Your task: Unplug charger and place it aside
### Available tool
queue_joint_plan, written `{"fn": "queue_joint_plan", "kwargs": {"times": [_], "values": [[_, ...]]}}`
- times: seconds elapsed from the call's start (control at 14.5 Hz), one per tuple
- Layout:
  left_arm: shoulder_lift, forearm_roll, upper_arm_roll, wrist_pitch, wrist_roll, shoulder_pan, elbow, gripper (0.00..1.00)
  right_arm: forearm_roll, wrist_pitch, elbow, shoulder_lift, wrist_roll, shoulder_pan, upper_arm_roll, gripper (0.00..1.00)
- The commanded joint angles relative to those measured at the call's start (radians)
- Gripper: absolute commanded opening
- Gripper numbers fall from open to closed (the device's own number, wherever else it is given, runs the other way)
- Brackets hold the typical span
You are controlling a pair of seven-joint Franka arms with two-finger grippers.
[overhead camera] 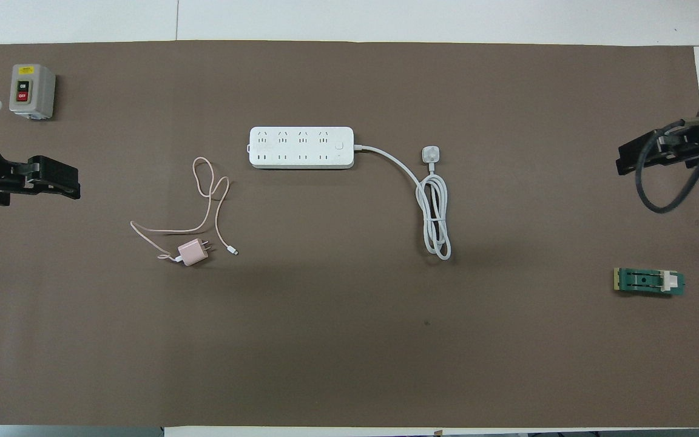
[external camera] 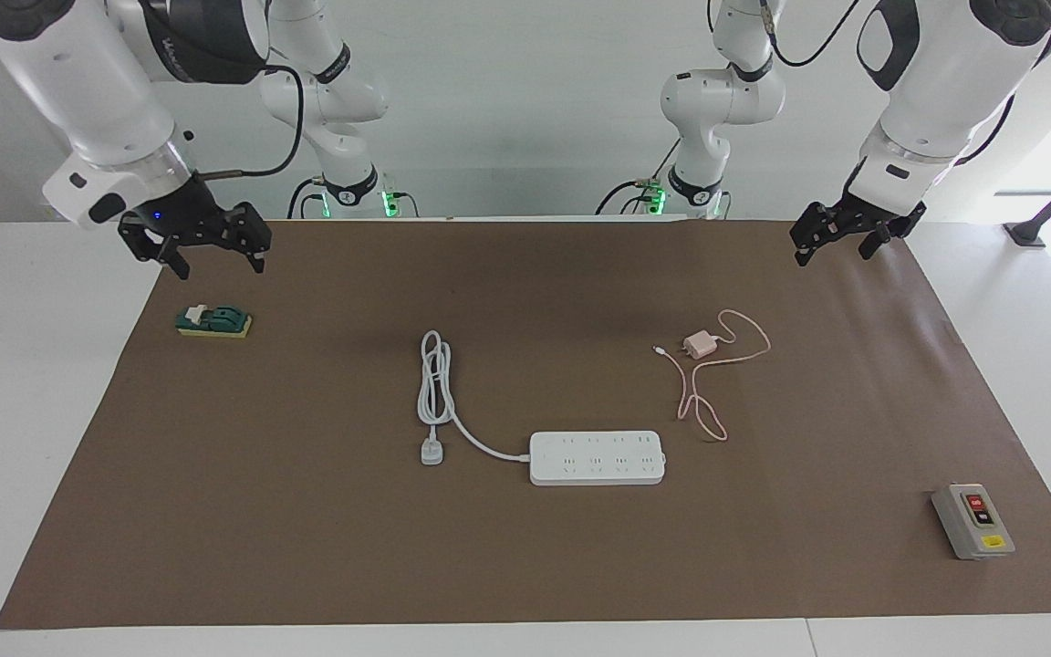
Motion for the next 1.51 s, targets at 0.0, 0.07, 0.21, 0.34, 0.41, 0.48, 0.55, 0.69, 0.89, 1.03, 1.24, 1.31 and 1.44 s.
{"fn": "queue_joint_plan", "kwargs": {"times": [0.0, 0.07, 0.21, 0.34, 0.41, 0.48, 0.55, 0.69, 0.89, 1.03, 1.24, 1.31, 1.44], "values": [[-0.026, 0.005, 0.004, -0.010, -0.019, -0.010, -0.023, 1.00, -0.018, -0.015, -0.096, -0.096, -0.035, -0.027, 0.011, 1.00], [-0.020, 0.002, 0.004, 0.001, -0.017, -0.009, -0.020, 1.00, -0.025, -0.013, -0.131, -0.125, -0.036, -0.031, 0.011, 1.00], [-0.017, -0.007, 0.003, 0.041, -0.019, -0.007, -0.020, 1.00, -0.045, -0.001, -0.196, -0.173, -0.036, -0.028, 0.011, 1.00], [-0.017, -0.022, 0.003, 0.062, -0.014, -0.006, -0.022, 1.00, -0.045, 0.040, -0.237, -0.190, -0.036, -0.032, 0.011, 1.00], [-0.017, -0.026, 0.003, 0.085, -0.016, -0.004, -0.022, 1.00, -0.045, 0.049, -0.240, -0.192, -0.035, -0.032, 0.011, 1.00], [-0.015, -0.026, 0.003, 0.110, -0.011, -0.003, -0.022, 1.00, -0.042, 0.053, -0.234, -0.185, -0.029, -0.033, 0.011, 1.00], [-0.014, -0.026, 0.003, 0.107, -0.004, 0.000, -0.022, 1.00, -0.042, 0.059, -0.228, -0.182, -0.029, -0.033, 0.011, 1.00], [-0.014, -0.026, 0.000, 0.098, 0.048, 0.002, -0.020, 1.00, -0.041, 0.043, -0.201, -0.166, -0.033, -0.038, 0.007, 1.00], [-0.014, -0.026, -0.005, 0.087, 0.076, 0.003, -0.020, 1.00, -0.038, 0.020, -0.184, -0.156, -0.033, -0.042, 0.000, 1.00], [-0.015, -0.026, -0.013, 0.066, 0.076, 0.005, -0.017, 1.00, -0.036, 0.019, -0.190, -0.162, -0.033, -0.042, 0.001, 1.00], [-0.015, -0.027, -0.020, 0.046, 0.076, 0.006, -0.016, 1.00, -0.035, 0.019, -0.196, -0.169, -0.027, -0.042, 0.001, 1.00], [-0.015, -0.027, -0.020, 0.040, 0.076, 0.006, -0.014, 1.00, -0.033, 0.019, -0.199, -0.170, -0.026, -0.041, 0.001, 1.00], [-0.015, -0.029, -0.020, 0.035, 0.076, 0.008, -0.013, 1.00, -0.033, 0.019, -0.198, -0.170, -0.026, -0.039, 0.001, 1.00]]}}
